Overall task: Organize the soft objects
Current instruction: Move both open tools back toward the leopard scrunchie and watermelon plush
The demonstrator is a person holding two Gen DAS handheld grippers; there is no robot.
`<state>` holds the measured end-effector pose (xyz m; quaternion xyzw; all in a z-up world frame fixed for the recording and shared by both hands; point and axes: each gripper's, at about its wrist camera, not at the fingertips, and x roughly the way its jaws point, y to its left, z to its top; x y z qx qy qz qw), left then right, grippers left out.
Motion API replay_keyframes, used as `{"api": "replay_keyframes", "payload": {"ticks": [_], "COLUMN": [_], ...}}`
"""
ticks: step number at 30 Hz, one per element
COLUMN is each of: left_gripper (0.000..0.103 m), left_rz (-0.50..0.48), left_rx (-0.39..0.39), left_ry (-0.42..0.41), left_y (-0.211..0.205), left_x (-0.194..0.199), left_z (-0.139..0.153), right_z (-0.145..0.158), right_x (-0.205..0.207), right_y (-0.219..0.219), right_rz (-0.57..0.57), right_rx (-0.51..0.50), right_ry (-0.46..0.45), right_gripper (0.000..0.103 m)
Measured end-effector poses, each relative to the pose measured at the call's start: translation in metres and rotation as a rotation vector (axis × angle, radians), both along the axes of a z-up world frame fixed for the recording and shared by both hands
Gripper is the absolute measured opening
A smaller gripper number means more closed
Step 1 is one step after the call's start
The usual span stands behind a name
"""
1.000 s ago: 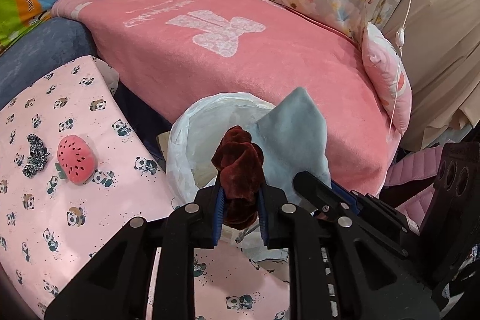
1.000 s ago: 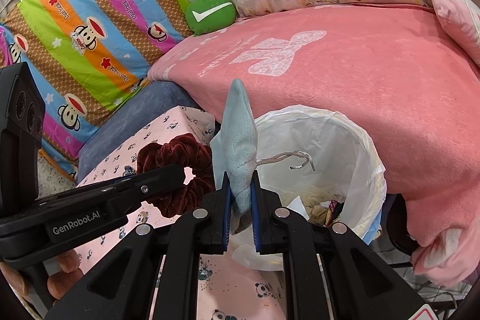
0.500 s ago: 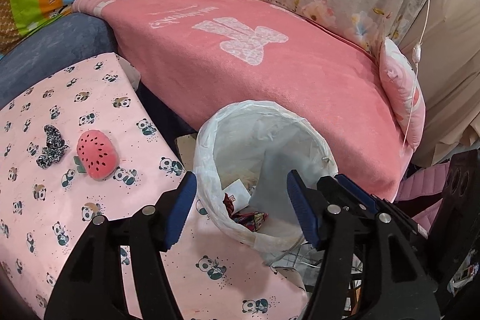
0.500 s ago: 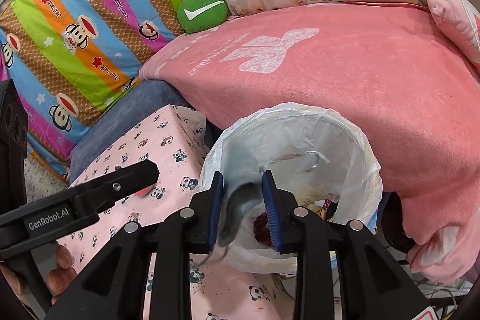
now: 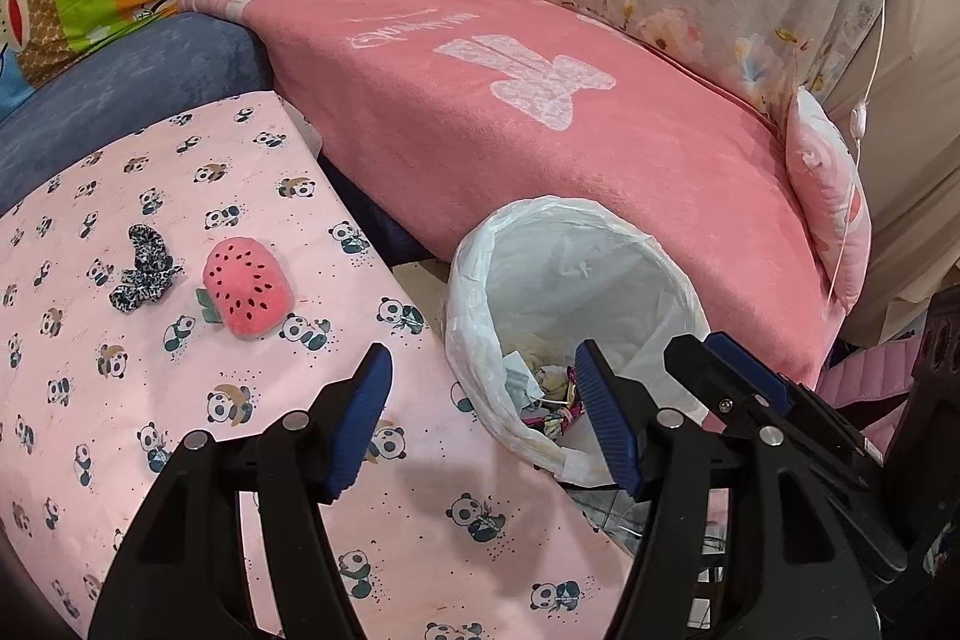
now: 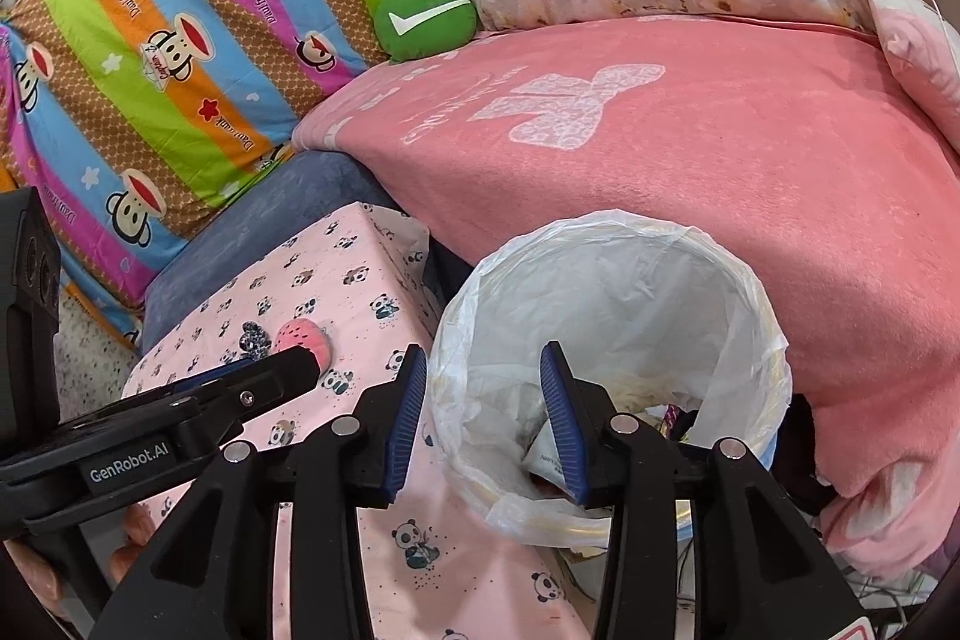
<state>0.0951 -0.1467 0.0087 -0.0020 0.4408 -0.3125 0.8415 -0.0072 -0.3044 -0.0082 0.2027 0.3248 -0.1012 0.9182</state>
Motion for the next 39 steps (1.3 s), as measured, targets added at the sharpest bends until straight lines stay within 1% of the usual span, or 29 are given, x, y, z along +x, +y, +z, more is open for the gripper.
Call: {"api": "replay_keyframes", "payload": {"ticks": [4,7,15,26,34,39], "left_gripper": [0.060,0.060,0.060,0.060,0.060,0.060], "left_rz": [0.016,0.029,0.076,0.173,0.260,0.318], "left_rx": [-0.003,-0.004,-0.003,0.031,0.057,0.088], "left_ry": [0.001,0.002,0.000,-0.025,-0.011,0.005], "left_y": [0.009,0.016,0.040,0.080,0.115,0.137], "left_x": [0.002,0.004,0.009,0.020,0.035,0.049], "left_z": [0.000,-0.001,-0.004,-0.011,-0.023,-0.034], "right_z": [0.001,0.002,0.003,0.000,-0.007,-0.018], "right_x": [0.005,0.008,0.017,0.037,0.057,0.074], "right_y": [0.010,0.017,0.038,0.077,0.104,0.121], "right_rz": [0.019,0.032,0.074,0.157,0.210,0.244], "right_rx": [-0.006,-0.012,-0.024,-0.043,-0.050,-0.053], "right_ry": [0.006,0.006,0.018,0.046,0.072,0.101], "right_gripper": [0.041,0.045,0.046,0.047,0.047,0.047]}}
